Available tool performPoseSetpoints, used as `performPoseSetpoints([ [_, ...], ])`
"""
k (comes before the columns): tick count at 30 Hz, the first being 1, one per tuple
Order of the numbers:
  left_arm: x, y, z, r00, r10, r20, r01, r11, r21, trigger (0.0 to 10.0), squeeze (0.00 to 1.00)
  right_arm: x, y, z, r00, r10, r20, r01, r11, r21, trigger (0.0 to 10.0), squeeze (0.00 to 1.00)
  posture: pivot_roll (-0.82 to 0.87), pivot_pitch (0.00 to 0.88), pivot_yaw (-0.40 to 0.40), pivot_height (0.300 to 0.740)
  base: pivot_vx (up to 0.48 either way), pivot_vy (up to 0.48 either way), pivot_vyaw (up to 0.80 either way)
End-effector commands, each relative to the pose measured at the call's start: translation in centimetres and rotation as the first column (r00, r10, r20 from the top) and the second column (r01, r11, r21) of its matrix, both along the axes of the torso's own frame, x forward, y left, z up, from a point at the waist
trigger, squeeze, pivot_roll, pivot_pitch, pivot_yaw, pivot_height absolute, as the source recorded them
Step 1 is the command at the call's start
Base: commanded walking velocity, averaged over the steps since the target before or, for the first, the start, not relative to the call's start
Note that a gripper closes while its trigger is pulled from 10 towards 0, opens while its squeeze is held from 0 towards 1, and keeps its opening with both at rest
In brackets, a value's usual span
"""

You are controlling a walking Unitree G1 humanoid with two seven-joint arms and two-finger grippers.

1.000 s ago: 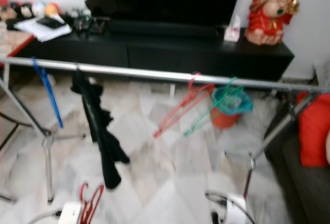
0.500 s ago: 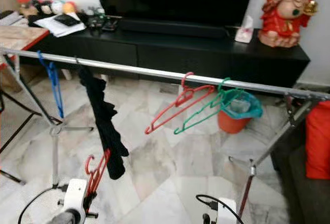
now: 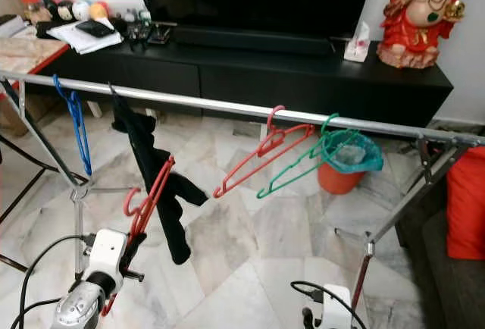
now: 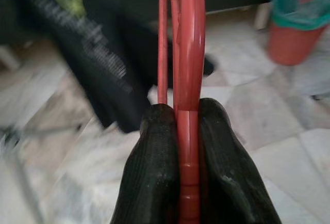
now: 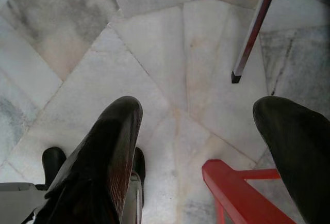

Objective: Hang hanger

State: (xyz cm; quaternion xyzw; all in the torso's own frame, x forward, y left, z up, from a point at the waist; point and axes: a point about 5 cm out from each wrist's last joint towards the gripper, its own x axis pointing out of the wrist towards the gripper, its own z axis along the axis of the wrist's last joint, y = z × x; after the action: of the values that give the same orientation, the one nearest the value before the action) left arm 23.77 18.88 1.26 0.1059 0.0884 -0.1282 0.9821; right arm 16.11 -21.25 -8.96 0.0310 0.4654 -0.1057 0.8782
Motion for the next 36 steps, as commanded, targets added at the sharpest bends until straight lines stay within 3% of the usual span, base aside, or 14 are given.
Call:
performPoseSetpoints([
  [1, -0.2, 0.1, 1.0, 0.999, -0.029, 0.026, 0.028, 0.999, 0.025, 10.0, 0.00, 0.0, -0.1, 0.0, 1.000, -0.009, 0.001, 0.009, 1.000, 0.005, 10.0, 0.00, 0.03, 0.000, -0.041, 0.740, 0.000, 0.000, 0.00],
  [9, 0.1, 0.4, 2.7, 0.998, -0.028, 0.052, 0.027, 0.999, 0.032, 10.0, 0.00, 0.1, 0.9, -0.1, 1.000, 0.008, 0.000, -0.008, 1.000, 0.013, 10.0, 0.00, 0.05, 0.000, -0.048, 0.740, 0.000, 0.000, 0.00],
  [12, 1.7, 0.2, 2.5, 0.999, 0.043, 0.008, -0.044, 0.998, 0.034, 10.0, 0.00, 0.1, 1.4, -0.2, 1.000, 0.012, 0.003, -0.012, 1.000, 0.020, 10.0, 0.00, 0.04, 0.000, -0.040, 0.740, 0.000, 0.000, 0.00],
  [14, 1.9, 0.2, 2.4, 0.999, 0.050, -0.002, -0.050, 0.998, 0.044, 10.0, 0.00, 0.1, 1.4, -0.2, 1.000, 0.011, 0.004, -0.011, 1.000, 0.020, 10.0, 0.00, 0.03, 0.000, -0.039, 0.740, 0.000, 0.000, 0.00],
  [16, 2.4, 0.0, 1.7, 0.996, 0.083, -0.039, -0.076, 0.985, 0.158, 10.0, 0.00, 0.0, 1.4, -0.2, 1.000, 0.005, 0.002, -0.005, 1.000, 0.021, 10.0, 0.00, 0.03, 0.000, -0.039, 0.740, 0.000, 0.000, 0.00],
  [21, 2.3, 0.2, 1.7, 0.990, 0.128, -0.060, -0.117, 0.980, 0.160, 10.0, 0.00, 0.0, 1.5, -0.3, 1.000, 0.003, -0.001, -0.003, 1.000, 0.022, 10.0, 0.00, 0.04, 0.000, -0.038, 0.740, 0.000, 0.000, 0.00],
  [23, 2.2, 1.2, 1.5, 0.974, 0.209, -0.081, -0.187, 0.957, 0.221, 10.0, 0.00, 0.0, 1.5, -0.3, 1.000, 0.004, -0.002, -0.004, 1.000, 0.024, 10.0, 0.00, 0.04, 0.000, -0.038, 0.740, 0.000, 0.000, 0.00],
  [28, 2.1, 2.1, 1.4, 0.949, 0.307, -0.078, -0.281, 0.930, 0.236, 10.0, 0.00, 0.1, 1.4, -0.2, 1.000, 0.006, -0.001, -0.006, 1.000, 0.023, 10.0, 0.00, 0.04, 0.000, -0.043, 0.740, 0.000, 0.000, 0.00],
  [36, 2.5, 1.8, 2.4, 0.929, 0.368, -0.027, -0.350, 0.903, 0.250, 10.0, 0.00, 0.2, 1.4, -0.2, 1.000, 0.006, 0.004, -0.006, 1.000, 0.025, 10.0, 0.00, 0.04, 0.000, -0.043, 0.740, 0.000, 0.000, 0.00],
])
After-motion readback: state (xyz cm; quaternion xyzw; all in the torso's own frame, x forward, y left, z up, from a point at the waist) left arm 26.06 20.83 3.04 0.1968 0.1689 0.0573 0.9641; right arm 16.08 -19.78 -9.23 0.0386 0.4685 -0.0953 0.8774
